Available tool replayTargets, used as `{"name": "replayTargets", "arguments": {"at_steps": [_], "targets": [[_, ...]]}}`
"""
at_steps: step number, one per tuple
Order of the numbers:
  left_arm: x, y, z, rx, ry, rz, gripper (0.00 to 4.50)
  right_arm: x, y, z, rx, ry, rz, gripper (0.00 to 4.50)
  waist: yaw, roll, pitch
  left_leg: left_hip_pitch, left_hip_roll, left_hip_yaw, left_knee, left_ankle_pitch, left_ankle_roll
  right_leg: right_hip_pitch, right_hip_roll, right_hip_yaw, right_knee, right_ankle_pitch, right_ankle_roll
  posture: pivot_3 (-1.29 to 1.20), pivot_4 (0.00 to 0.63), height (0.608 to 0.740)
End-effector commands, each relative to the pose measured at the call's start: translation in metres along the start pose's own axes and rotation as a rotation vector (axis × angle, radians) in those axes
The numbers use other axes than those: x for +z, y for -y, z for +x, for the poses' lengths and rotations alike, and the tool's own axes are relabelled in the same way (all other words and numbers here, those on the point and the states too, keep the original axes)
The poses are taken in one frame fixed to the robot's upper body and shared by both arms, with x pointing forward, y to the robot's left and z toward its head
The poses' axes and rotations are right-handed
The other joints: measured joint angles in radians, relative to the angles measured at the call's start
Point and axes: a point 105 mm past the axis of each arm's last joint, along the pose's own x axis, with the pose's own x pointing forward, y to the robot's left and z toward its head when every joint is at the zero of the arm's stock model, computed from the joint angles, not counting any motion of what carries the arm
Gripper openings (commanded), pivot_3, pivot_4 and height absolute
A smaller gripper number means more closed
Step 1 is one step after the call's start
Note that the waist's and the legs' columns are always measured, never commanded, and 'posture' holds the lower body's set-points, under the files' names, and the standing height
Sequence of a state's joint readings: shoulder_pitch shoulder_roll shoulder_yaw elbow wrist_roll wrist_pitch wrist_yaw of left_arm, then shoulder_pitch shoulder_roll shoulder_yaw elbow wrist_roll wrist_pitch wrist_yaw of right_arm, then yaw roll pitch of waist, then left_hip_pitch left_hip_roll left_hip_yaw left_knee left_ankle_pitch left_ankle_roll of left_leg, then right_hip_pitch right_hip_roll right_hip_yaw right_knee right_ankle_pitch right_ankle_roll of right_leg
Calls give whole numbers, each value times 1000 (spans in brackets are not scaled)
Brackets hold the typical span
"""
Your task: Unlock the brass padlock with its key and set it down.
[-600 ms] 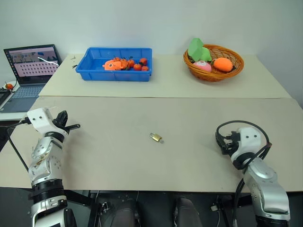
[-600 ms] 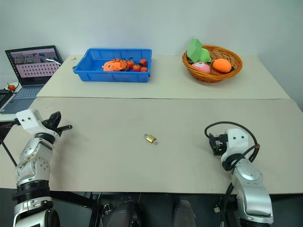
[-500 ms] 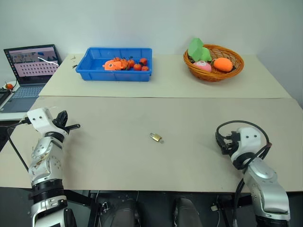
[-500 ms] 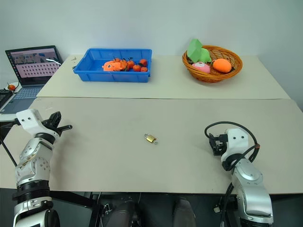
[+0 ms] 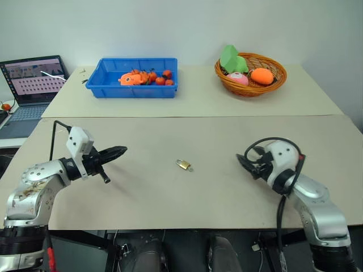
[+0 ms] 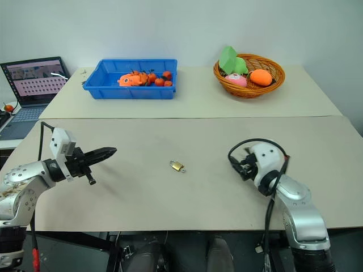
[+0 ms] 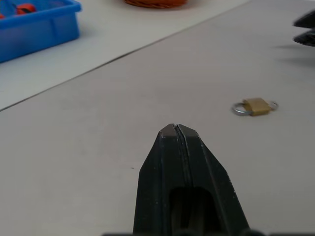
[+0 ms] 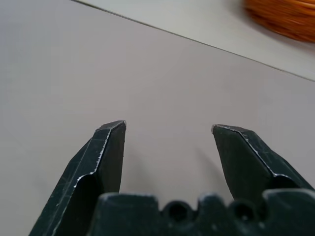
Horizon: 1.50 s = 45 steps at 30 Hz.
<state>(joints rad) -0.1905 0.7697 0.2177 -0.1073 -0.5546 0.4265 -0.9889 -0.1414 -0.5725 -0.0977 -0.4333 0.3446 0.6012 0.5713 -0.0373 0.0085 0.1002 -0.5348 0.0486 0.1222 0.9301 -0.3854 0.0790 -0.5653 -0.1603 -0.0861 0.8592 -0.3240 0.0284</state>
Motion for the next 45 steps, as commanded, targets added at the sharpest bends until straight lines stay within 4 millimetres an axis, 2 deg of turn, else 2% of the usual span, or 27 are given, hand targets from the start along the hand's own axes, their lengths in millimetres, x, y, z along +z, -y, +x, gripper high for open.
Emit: {"name": "replayTargets", "arguments": {"at_steps": [1,3,5,7,8,13,27,42,45], "targets": [[12,8,7,-56,23,28,0,42,-44,2,365,99,-34,3383,-1,0,0,0,0,-1,0,0,0,0,0,-1,0,0,0,0,150,644],[12,9,11,-61,23,30,0,46,-55,7,450,94,-42,3383,1,0,0,0,0,-2,0,0,0,1,0,-2,-1,0,0,0,150,644],[12,11,15,-74,26,27,0,46,-68,32,502,81,-69,3383,1,0,0,-1,-1,-4,0,0,0,3,0,-5,-2,0,0,0,150,644],[12,12,17,-86,25,30,0,47,-76,48,522,75,-85,3383,-5,0,0,0,-1,-4,0,1,-2,3,0,-4,-1,0,0,0,150,644],[12,14,18,-91,25,35,0,47,-77,53,525,73,-89,3383,-5,0,0,0,-1,-4,0,4,-7,3,0,-4,-1,0,0,0,150,644],[13,18,17,-108,19,43,0,42,-87,70,540,59,-96,3383,1,0,0,-4,-2,-5,0,5,-9,1,-2,-7,-2,0,0,0,150,644],[21,21,15,-115,18,53,0,17,-85,92,429,11,-116,3383,-4,0,0,-4,-2,-7,0,7,-12,2,-3,-9,-1,0,0,0,150,644],[24,12,17,-92,20,60,0,4,-92,89,429,-21,-118,3383,-5,0,0,-4,-2,-7,0,7,-12,2,-3,-9,-1,0,0,0,150,644],[25,13,18,-92,23,61,0,2,-92,90,421,-25,-114,2622,-5,0,0,-4,-2,-7,0,7,-12,1,-3,-9,-1,0,0,0,150,644]]}}
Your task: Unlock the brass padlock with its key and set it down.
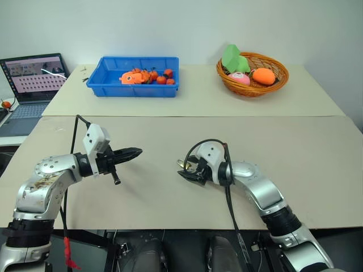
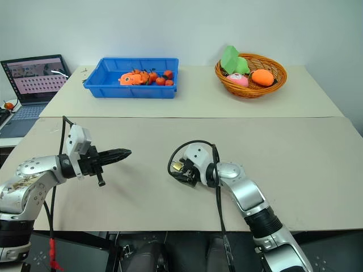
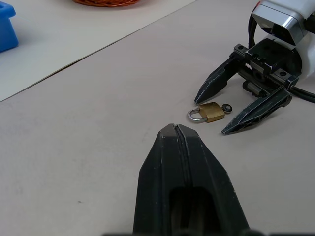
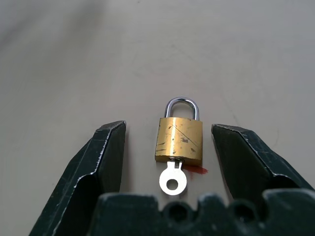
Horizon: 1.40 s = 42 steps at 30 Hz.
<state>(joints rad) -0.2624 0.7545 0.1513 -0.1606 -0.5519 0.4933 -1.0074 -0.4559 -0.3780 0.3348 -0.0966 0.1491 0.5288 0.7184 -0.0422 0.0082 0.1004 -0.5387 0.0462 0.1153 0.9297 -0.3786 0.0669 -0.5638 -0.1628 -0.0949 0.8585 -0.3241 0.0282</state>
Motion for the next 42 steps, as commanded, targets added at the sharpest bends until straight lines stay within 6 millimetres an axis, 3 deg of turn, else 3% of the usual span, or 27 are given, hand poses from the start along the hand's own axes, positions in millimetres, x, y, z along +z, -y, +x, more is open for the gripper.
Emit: {"name": "replayTargets", "arguments": {"at_steps": [1,5,15,19,24,28,35,42], "targets": [[13,-4,-3,15,23,44,0,11,0,-1,-14,43,-30,2277,0,0,0,0,0,0,0,0,0,0,0,0,0,0,0,0,150,644],[13,-4,-3,17,24,46,0,10,0,0,-21,45,-28,950,0,0,0,0,0,0,0,0,0,0,0,0,0,0,0,0,150,644],[14,-6,-2,30,26,54,0,11,-3,4,-23,38,-54,927,-1,0,0,0,0,0,0,0,0,0,0,0,0,0,0,0,150,644],[15,-7,-3,38,27,55,0,30,-9,5,10,86,-115,927,-1,0,0,0,0,0,0,0,0,0,0,0,0,0,0,0,150,644],[19,-19,-11,72,31,65,0,71,-13,-6,119,167,-207,927,-2,0,0,0,0,0,0,0,0,0,0,0,0,0,0,0,150,644],[21,-30,-19,103,30,80,0,79,-14,-7,220,158,-255,927,-1,0,0,0,0,-1,0,0,0,0,1,-1,0,0,0,0,150,644],[25,-29,-25,75,9,99,0,62,-26,29,402,95,-282,927,-7,0,0,0,0,-1,-1,0,0,0,1,-1,0,0,0,0,150,644],[31,0,-17,-40,-20,122,0,51,-47,62,503,79,-299,927,-6,0,1,-1,0,0,-1,1,-2,-1,0,-1,1,0,0,0,150,644]]}}
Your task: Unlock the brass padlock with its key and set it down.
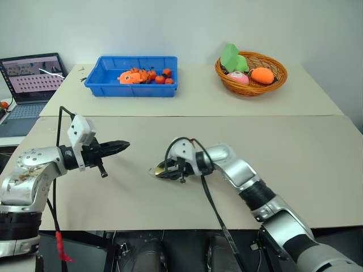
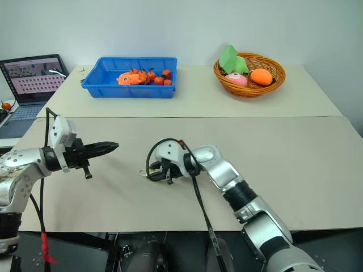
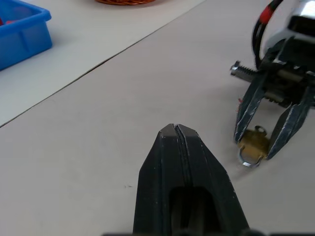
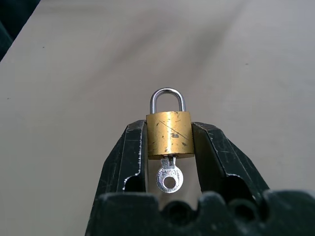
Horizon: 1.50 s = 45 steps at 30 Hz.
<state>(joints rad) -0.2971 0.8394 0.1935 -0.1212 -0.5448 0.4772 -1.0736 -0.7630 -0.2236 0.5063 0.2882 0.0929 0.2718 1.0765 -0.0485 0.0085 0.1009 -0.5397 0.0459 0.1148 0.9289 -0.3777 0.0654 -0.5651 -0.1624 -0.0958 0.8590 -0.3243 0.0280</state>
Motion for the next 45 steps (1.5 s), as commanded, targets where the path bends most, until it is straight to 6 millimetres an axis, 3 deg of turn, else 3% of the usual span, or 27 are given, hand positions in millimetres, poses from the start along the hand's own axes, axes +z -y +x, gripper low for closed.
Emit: {"name": "replayTargets", "arguments": {"at_steps": [1,6,11,13,14,19,25,30,33,37,38,39,43,44,45], "targets": [[18,15,2,-63,12,54,0,11,2,14,23,25,-80,927,1,0,0,0,0,0,0,0,0,0,0,0,0,0,0,0,150,644],[20,24,4,-96,0,62,0,-5,4,18,12,-17,-93,927,2,0,0,1,0,0,0,1,-2,0,0,0,1,0,0,0,150,644],[20,23,5,-98,-3,60,0,-8,9,17,-20,-23,-113,927,2,0,0,2,0,0,0,1,-3,1,0,0,2,0,0,0,150,644],[20,22,5,-101,-4,59,0,-8,9,17,-27,-22,-120,1933,2,0,0,2,0,0,0,2,-3,1,0,0,2,0,0,0,150,644],[20,22,5,-103,-4,60,0,-8,10,17,-30,-15,-120,2091,2,0,0,2,0,0,0,2,-3,1,0,0,2,0,0,0,150,644],[19,19,7,-108,-1,60,0,-5,12,18,-56,0,-122,3810,2,0,0,1,0,0,0,2,-3,0,0,0,8,0,0,0,150,644],[11,18,9,-172,-13,55,0,7,8,-2,-53,64,-73,3810,3,0,0,1,0,0,0,2,-3,0,0,0,8,0,0,0,150,644],[1,8,7,-189,-32,95,0,12,-6,-34,-79,103,-10,3810,6,0,0,0,0,0,0,2,-3,0,0,0,8,0,0,0,150,644],[11,-5,10,-164,8,108,0,10,-8,-60,-197,119,39,3810,8,0,0,0,0,-1,0,2,-3,0,0,-1,6,0,-1,0,150,644],[13,-2,12,-199,28,75,879,11,-6,-80,-342,136,104,3850,2,0,0,0,0,-1,0,1,-3,1,0,-1,0,0,-1,0,150,644],[12,3,12,-234,25,69,1532,10,-5,-87,-391,141,128,3850,1,0,0,0,0,-1,0,1,-3,1,0,0,0,0,-1,0,150,644],[9,9,13,-275,16,59,1633,9,-4,-93,-440,151,155,3850,2,0,0,0,0,-1,0,1,-3,1,0,0,0,0,-1,0,150,644],[-1,20,13,-356,-19,46,3246,1,-2,-106,-562,143,216,3850,5,0,0,0,1,-1,-1,1,-3,1,0,-1,0,-1,-1,0,150,644],[-6,20,14,-365,-35,49,3322,-4,-2,-109,-589,132,231,3850,6,0,0,0,1,-1,-1,1,-3,1,0,-1,0,-1,-1,0,150,644],[-11,20,14,-370,-53,52,3991,-8,-2,-111,-612,119,241,3850,6,0,0,0,1,-1,-1,1,-3,1,0,-1,0,-1,-1,0,150,644]]}}
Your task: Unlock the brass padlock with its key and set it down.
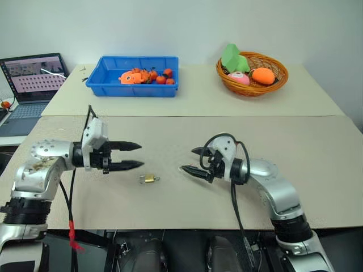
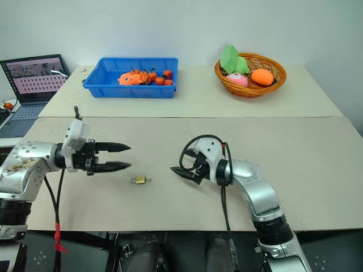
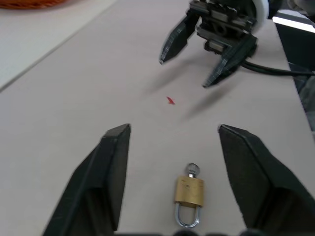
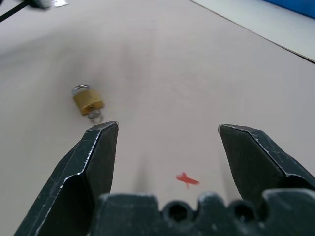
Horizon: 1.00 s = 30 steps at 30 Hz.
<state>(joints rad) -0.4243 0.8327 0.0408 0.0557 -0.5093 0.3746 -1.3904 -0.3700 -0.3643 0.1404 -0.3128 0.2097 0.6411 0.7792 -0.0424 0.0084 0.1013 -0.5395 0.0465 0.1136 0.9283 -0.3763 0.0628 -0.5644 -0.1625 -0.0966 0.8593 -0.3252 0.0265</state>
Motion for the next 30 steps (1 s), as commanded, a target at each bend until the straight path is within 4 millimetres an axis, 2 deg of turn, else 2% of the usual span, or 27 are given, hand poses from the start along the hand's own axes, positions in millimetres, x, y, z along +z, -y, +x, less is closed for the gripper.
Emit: {"name": "replayTargets", "arguments": {"at_steps": [1,2,10,17,25,30], "targets": [[-8,1,-1,-26,-54,48,4131,4,8,-9,-88,16,-8,3850,0,0,0,0,0,0,0,0,0,0,0,0,0,0,0,0,150,644],[-16,-1,1,-14,-85,76,4471,1,9,-11,-105,10,-4,3850,1,0,0,0,0,0,0,0,0,0,0,0,0,0,0,0,150,644],[-54,-3,21,-52,-152,128,4471,-1,12,-17,-196,20,31,3850,1,0,0,-1,-1,0,0,-1,1,0,0,0,0,0,-1,0,150,644],[-61,3,34,-103,-140,115,4471,0,11,-23,-221,24,32,3850,0,0,0,-1,0,0,0,-2,3,0,0,0,0,-1,0,0,150,644],[-62,1,36,-112,-136,100,4471,-2,-37,-22,96,-19,-178,3850,3,-1,1,-2,-1,0,2,-3,6,0,0,0,0,-1,1,0,150,644],[-60,1,38,-124,-131,100,4471,-5,-36,-20,160,-39,-202,3850,4,-2,1,-1,-1,-1,3,-5,9,0,0,-1,0,-1,1,0,150,644]]}}
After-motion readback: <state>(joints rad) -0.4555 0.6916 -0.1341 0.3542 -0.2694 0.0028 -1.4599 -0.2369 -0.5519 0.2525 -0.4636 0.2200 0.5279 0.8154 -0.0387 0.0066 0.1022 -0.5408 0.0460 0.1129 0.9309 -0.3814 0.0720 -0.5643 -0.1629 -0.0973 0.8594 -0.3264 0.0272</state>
